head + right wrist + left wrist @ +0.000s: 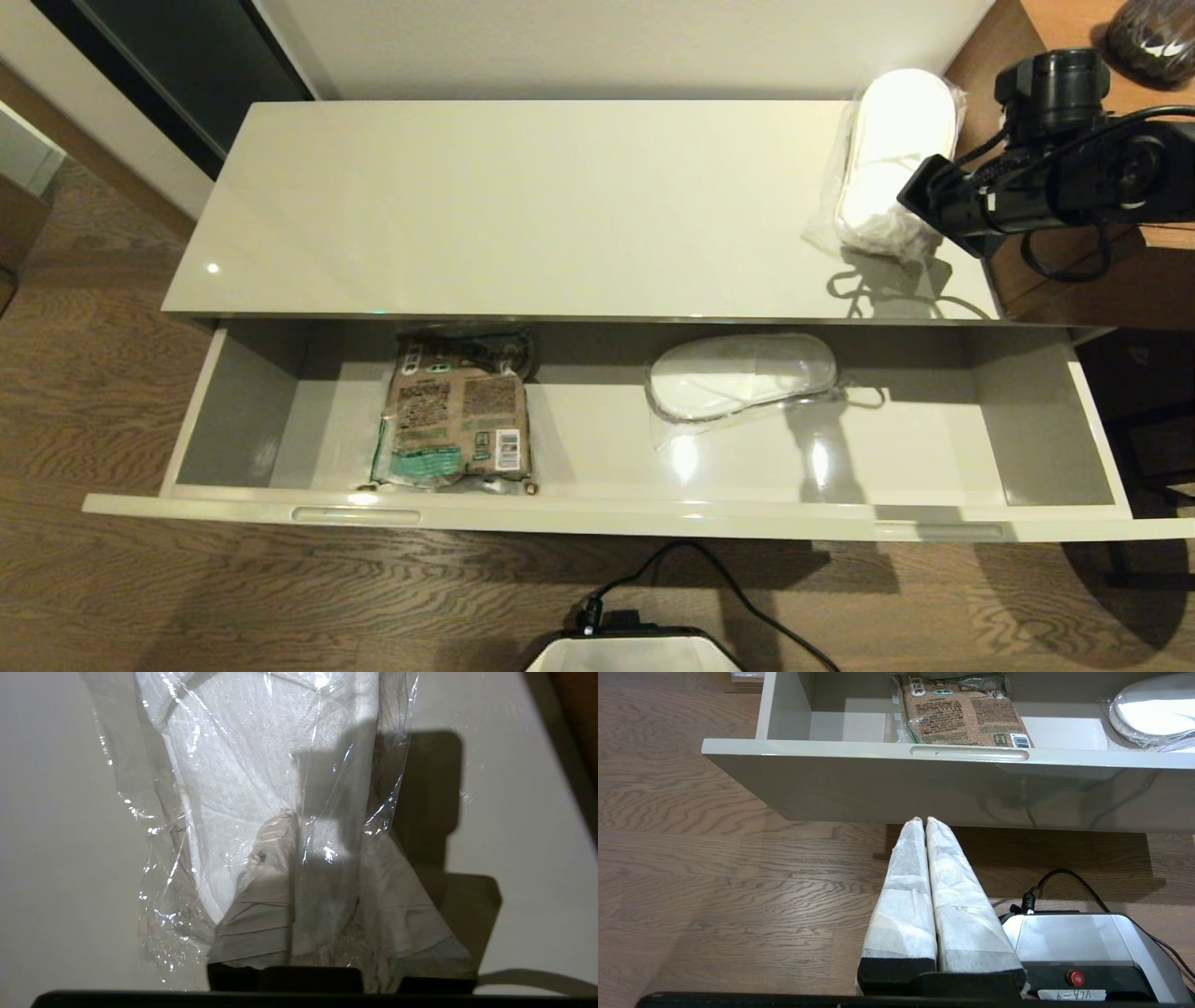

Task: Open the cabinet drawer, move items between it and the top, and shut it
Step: Pick up the disposable slippers on the table

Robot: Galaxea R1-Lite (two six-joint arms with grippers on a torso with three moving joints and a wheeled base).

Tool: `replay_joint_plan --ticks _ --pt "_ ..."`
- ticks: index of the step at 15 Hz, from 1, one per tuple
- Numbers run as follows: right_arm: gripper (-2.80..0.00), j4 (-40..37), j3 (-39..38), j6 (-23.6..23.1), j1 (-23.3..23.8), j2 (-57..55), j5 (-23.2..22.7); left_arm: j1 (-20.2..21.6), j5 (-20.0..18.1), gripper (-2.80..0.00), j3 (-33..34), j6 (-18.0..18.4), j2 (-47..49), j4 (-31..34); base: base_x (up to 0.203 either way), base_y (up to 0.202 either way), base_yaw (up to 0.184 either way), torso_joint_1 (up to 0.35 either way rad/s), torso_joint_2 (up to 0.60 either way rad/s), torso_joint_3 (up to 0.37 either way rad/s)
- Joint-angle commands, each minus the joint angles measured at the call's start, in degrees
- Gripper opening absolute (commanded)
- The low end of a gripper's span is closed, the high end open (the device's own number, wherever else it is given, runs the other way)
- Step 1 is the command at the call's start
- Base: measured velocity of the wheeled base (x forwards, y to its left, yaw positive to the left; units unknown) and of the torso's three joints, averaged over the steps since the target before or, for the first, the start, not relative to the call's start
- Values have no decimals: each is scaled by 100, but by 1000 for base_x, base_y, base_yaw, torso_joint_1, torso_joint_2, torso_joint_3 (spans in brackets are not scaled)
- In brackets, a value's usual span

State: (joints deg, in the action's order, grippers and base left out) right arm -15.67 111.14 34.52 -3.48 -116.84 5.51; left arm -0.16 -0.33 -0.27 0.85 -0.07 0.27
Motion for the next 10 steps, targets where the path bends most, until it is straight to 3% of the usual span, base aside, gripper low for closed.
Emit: replay_joint_plan --ticks 1,10 --pt "-280 -56 4 20 -58 204 3 -2 -2 -280 0 -6 -1 0 0 0 0 0 0 0" --pt "-280 -519 -5 180 -101 603 3 -2 -2 -280 0 -6 -1 0 0 0 0 0 0 0"
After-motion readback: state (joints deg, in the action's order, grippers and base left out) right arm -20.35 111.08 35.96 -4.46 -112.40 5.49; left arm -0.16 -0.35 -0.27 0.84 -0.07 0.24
